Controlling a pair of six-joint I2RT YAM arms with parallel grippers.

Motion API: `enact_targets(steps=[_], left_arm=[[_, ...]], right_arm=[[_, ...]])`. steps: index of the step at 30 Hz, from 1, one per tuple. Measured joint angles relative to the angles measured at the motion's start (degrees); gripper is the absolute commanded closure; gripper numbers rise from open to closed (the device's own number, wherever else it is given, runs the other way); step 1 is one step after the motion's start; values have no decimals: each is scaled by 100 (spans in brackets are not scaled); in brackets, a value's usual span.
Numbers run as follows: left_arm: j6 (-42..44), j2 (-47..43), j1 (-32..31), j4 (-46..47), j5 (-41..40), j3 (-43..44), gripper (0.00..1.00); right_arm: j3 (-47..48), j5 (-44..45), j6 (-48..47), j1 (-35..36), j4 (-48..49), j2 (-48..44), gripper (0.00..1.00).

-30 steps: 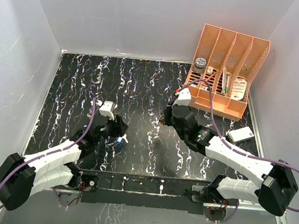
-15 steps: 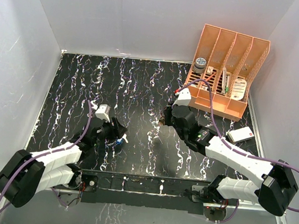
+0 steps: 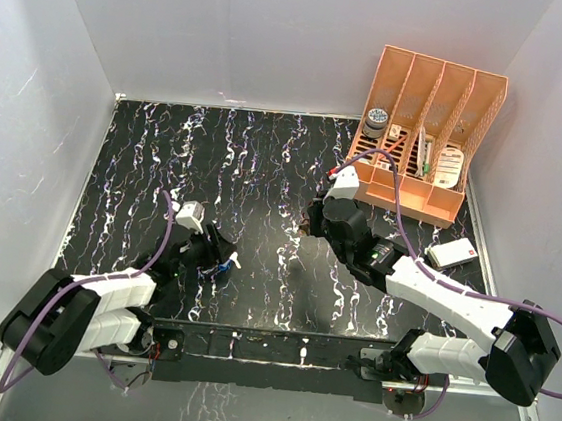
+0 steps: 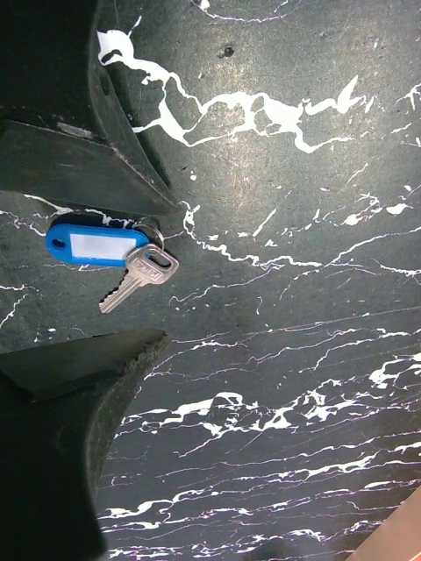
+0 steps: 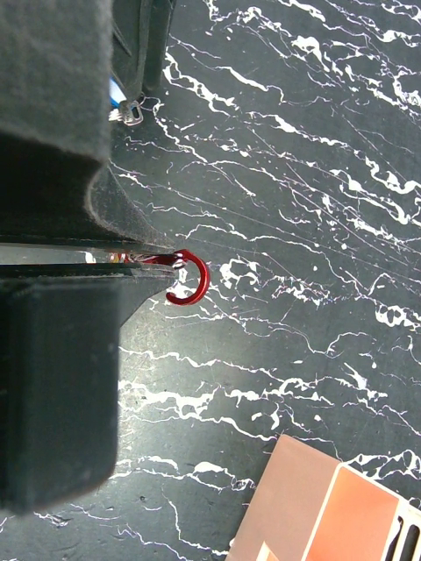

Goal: Put the keys on the keyring

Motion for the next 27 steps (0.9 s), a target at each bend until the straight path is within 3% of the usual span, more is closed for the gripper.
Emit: enact_targets(steps=[16, 27], left_arm=[[-114, 629, 103, 835, 367, -111, 52], [-131, 315, 122, 527, 437, -129, 63]], right_arm=[[-22, 33, 0, 0, -20, -24, 100], [-22, 61, 0, 0, -26, -26, 100]])
